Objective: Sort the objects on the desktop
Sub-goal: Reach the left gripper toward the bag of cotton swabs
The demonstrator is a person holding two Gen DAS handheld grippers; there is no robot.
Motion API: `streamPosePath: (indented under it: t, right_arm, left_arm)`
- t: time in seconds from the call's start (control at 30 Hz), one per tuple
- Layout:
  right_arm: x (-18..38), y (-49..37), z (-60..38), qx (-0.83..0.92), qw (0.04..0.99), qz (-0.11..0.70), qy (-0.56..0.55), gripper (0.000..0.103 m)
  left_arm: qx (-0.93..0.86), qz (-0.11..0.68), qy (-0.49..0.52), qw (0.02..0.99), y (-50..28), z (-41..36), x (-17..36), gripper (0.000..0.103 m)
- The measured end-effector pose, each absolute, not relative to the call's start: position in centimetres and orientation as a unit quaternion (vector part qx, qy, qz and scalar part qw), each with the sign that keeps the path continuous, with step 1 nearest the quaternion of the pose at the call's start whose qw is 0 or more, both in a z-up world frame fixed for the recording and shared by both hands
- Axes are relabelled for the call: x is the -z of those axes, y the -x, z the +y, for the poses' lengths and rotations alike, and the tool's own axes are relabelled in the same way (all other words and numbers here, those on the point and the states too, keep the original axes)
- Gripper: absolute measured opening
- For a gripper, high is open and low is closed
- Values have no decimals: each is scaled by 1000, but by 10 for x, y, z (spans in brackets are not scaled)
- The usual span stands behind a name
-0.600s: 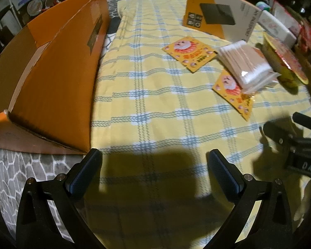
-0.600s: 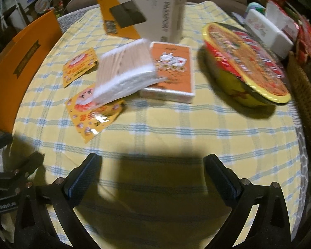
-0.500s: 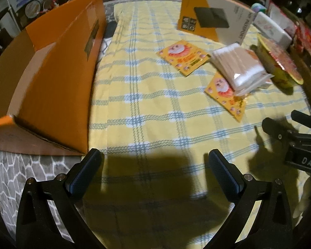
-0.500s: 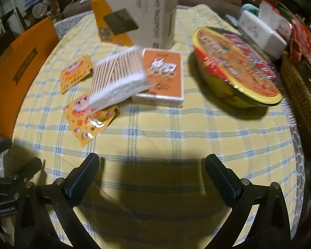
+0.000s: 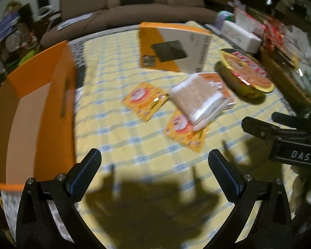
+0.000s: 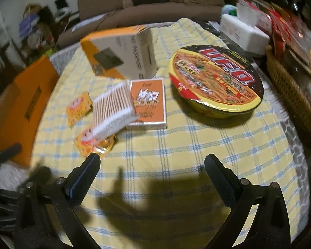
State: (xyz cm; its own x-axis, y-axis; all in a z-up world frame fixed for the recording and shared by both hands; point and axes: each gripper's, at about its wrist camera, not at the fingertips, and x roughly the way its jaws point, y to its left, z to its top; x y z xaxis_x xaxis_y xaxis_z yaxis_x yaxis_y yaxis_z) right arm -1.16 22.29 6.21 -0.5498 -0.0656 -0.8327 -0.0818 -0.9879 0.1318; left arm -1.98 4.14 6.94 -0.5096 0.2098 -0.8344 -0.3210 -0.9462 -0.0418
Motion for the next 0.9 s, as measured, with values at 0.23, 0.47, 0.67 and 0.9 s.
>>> streamPosePath:
  t: [0.23,0.47,0.67,0.9]
  right_arm:
    - [-69,10,248,-870,-2,161,465,102]
    - [-68,12,248,-870,-19,162,466,102]
    - [-65,14,259,-861,-17,192,471,101]
    - [-67,5,288,-854,-15,252,455,101]
  left_arm:
    - [-852,99,478,187,62,75,-58,103]
    - [-844,114,473,228,91,94,-54,103]
    - [-826,143,476,266,107,111,-47,103]
    - [-793,239,461,318,97,140,-37,103]
